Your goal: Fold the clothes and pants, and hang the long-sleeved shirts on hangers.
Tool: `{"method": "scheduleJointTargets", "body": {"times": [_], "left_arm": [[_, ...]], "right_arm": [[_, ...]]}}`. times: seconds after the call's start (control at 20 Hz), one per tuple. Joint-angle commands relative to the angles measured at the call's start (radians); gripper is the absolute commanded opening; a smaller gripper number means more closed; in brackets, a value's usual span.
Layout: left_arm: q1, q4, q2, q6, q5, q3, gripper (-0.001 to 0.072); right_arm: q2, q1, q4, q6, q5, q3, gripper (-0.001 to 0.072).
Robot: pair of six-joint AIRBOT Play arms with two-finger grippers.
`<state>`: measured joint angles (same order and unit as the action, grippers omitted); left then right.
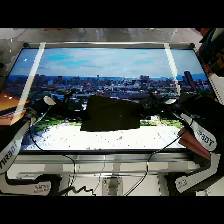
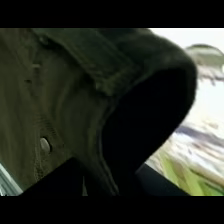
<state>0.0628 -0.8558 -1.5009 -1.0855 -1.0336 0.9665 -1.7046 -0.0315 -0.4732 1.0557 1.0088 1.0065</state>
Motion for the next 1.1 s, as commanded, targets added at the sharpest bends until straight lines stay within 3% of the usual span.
{"method": "scheduleJointTargets", "body": {"times": [0.0, 0.1, 0.2, 0.3, 0.4, 0.5, 0.65, 0.75, 0.85, 0.9, 0.95, 1.0, 1.05], "left_arm": [[-0.002, 0.000, -0.018, 0.000, 0.027, 0.022, 0.0696], [-0.004, -0.001, -0.004, 0.000, 0.002, 0.089, 0.0696], [-0.004, -0.001, 0.029, 0.001, -0.014, 0.171, 0.0696], [-0.004, -0.008, 0.077, 0.001, -0.014, 0.249, 0.0696], [-0.008, -0.008, 0.142, 0.000, -0.014, 0.316, 0.0696], [-0.016, -0.008, 0.219, 0.001, -0.013, 0.351, 0.0696], [-0.042, -0.012, 0.333, 0.001, -0.006, 0.355, 0.0696], [-0.061, -0.012, 0.391, 0.001, -0.006, 0.355, 0.0695], [-0.071, -0.011, 0.429, 0.000, -0.006, 0.355, 0.0695], [-0.071, -0.010, 0.440, 0.000, -0.006, 0.355, 0.0695], [-0.071, -0.007, 0.445, 0.000, -0.006, 0.355, 0.0695], [-0.071, -0.007, 0.445, 0.000, -0.006, 0.355, 0.0695], [-0.071, -0.008, 0.444, 0.000, -0.006, 0.354, 0.0695]], "right_arm": [[-0.005, -0.063, 0.027, -0.041, -0.078, 0.058, 0.0164], [0.037, -0.053, -0.010, -0.035, -0.079, 0.129, 0.0055], [0.132, -0.020, -0.138, 0.041, -0.086, 0.202, 0.0043], [0.254, 0.043, -0.370, 0.224, -0.082, 0.263, 0.0043], [0.394, 0.141, -0.604, 0.471, -0.034, 0.306, 0.0043], [0.534, 0.266, -0.774, 0.616, 0.075, 0.336, 0.0042], [0.704, 0.474, -1.077, 0.719, 0.347, 0.372, 0.0043], [0.786, 0.633, -1.275, 0.747, 0.533, 0.382, 0.0043], [0.842, 0.807, -1.366, 0.746, 0.617, 0.382, 0.0044], [0.855, 0.884, -1.360, 0.745, 0.623, 0.382, 0.0065], [0.859, 0.949, -1.349, 0.745, 0.623, 0.382, 0.0188], [0.859, 1.001, -1.338, 0.744, 0.625, 0.382, 0.0427], [0.859, 1.037, -1.329, 0.731, 0.626, 0.382, 0.0599]]}}
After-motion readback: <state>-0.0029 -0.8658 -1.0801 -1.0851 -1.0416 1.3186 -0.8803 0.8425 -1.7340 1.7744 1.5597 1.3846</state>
